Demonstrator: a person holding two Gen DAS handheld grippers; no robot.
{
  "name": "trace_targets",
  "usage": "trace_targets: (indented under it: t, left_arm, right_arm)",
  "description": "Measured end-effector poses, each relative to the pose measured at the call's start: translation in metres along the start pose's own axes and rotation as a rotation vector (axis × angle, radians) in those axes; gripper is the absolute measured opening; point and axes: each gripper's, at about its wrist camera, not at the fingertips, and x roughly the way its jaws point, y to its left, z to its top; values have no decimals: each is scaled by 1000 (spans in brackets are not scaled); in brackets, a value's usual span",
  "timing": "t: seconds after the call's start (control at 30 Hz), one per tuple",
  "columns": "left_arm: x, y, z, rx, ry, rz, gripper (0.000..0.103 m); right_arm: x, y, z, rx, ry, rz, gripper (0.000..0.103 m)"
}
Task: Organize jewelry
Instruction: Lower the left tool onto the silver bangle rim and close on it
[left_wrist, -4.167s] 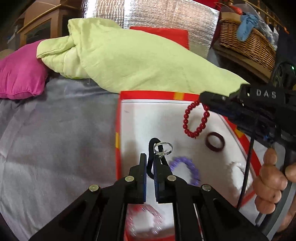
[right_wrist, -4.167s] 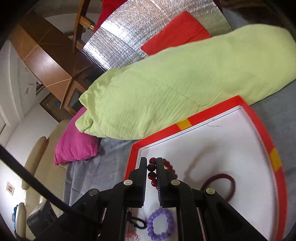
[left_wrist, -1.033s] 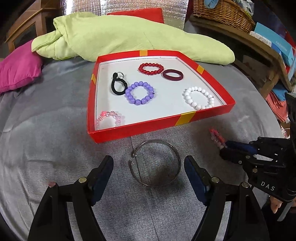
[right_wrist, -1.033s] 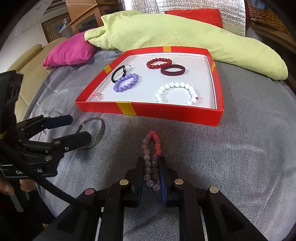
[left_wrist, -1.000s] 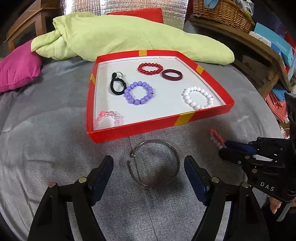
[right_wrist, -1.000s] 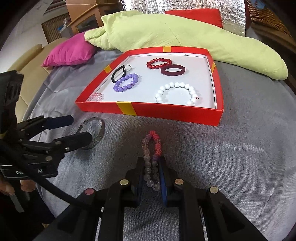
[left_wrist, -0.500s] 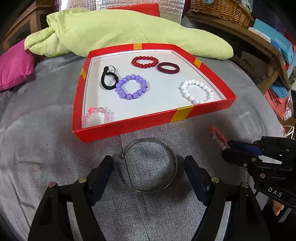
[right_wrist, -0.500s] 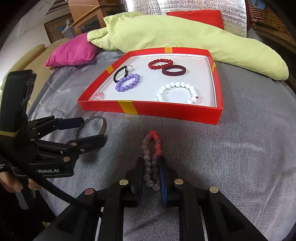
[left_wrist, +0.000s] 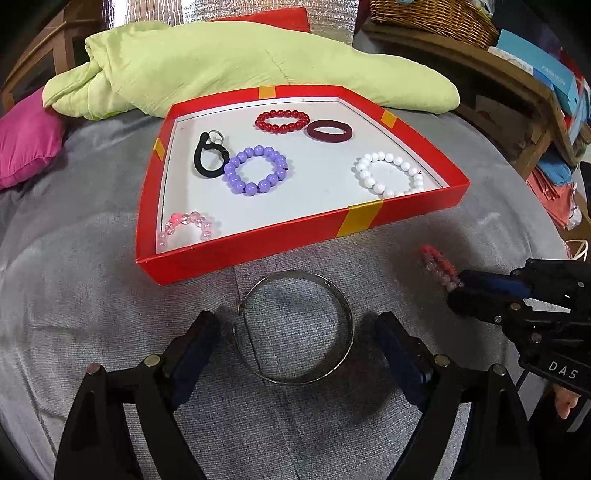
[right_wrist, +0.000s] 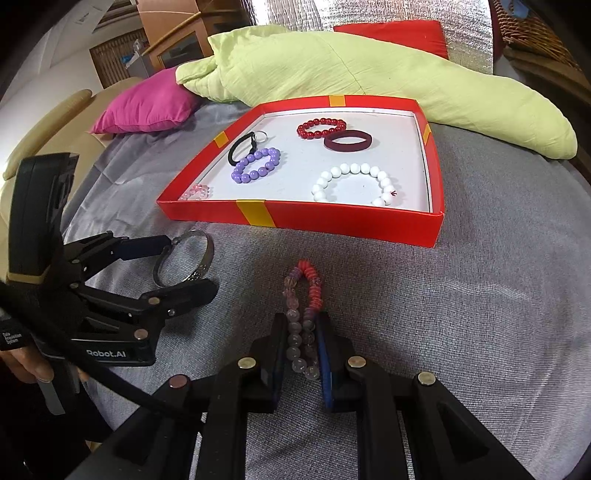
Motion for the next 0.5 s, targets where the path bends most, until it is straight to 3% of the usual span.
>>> trace_targets:
  t: [0.33,0.5]
  left_arm:
    - [-17,20,-7,-113,30,-60,88]
    - [-22,13,-19,-113,26,-25,88]
  right_arm:
    - [-1,-1,-1,-4,-3,10,18]
    - [0,-1,-1,-6,-2,6,18]
